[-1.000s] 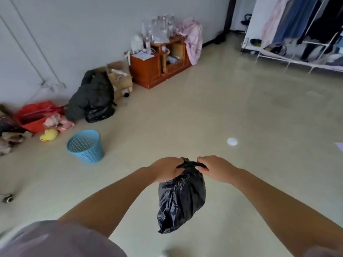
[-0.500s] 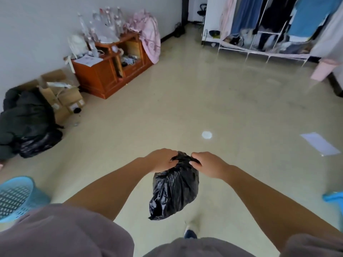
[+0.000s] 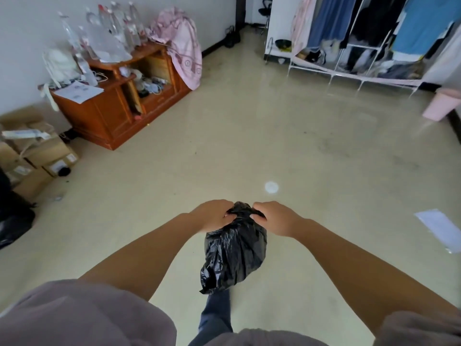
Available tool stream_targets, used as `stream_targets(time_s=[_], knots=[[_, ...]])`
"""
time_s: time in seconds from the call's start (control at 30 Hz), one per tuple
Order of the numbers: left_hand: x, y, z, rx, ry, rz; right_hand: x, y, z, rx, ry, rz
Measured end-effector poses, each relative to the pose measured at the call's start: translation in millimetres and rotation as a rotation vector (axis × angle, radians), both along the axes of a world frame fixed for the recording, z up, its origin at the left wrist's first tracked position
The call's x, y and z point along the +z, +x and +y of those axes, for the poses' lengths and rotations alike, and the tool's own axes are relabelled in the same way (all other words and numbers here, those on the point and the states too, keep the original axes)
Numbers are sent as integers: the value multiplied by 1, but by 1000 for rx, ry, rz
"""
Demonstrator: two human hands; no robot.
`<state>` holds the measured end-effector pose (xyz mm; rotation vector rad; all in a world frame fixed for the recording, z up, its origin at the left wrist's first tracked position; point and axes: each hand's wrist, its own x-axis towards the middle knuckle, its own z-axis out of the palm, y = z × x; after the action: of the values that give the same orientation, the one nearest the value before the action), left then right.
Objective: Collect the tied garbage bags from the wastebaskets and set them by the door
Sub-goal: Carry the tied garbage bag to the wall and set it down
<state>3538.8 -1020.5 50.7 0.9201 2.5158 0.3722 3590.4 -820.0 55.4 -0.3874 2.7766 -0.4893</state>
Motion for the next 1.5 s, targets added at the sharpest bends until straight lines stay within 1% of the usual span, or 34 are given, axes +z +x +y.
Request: stream_targets(time_s=[0.07, 0.2, 0.37, 0.47, 0.57, 0.77, 0.97, 1.13, 1.27, 1.37, 1.5], knots=[[-1, -55, 13, -1, 0, -13, -4, -57, 13, -28, -23, -32], [6, -170, 39, -20, -58, -52, -3, -163, 39, -93, -70, -57], [11, -304, 88, -73, -81, -21, -3, -285, 80, -159, -78, -63], [5, -382, 125, -96, -113, -17, -8, -362, 114, -161, -54, -66], [-3, -464, 163, -95, -114, -15, -12, -443, 150, -120, -42, -50], [-4, -614, 241, -8, -63, -7, 0, -603, 233, -48, -48, -66], [-4, -755, 301, 127, 44, -71, -8, -753, 294, -102, -70, -78], [-13, -898, 337, 106, 76, -86, -16, -896, 330, -103, -33, -92], [-1, -1011, 350, 24, 97, -106, -11, -1012, 344, -128, -39, -95], [17, -1094, 351, -48, 83, -78, 4, -1092, 347, -125, -55, -92], [24, -1204, 361, -53, 94, -33, 16, -1194, 354, -161, -67, -71]])
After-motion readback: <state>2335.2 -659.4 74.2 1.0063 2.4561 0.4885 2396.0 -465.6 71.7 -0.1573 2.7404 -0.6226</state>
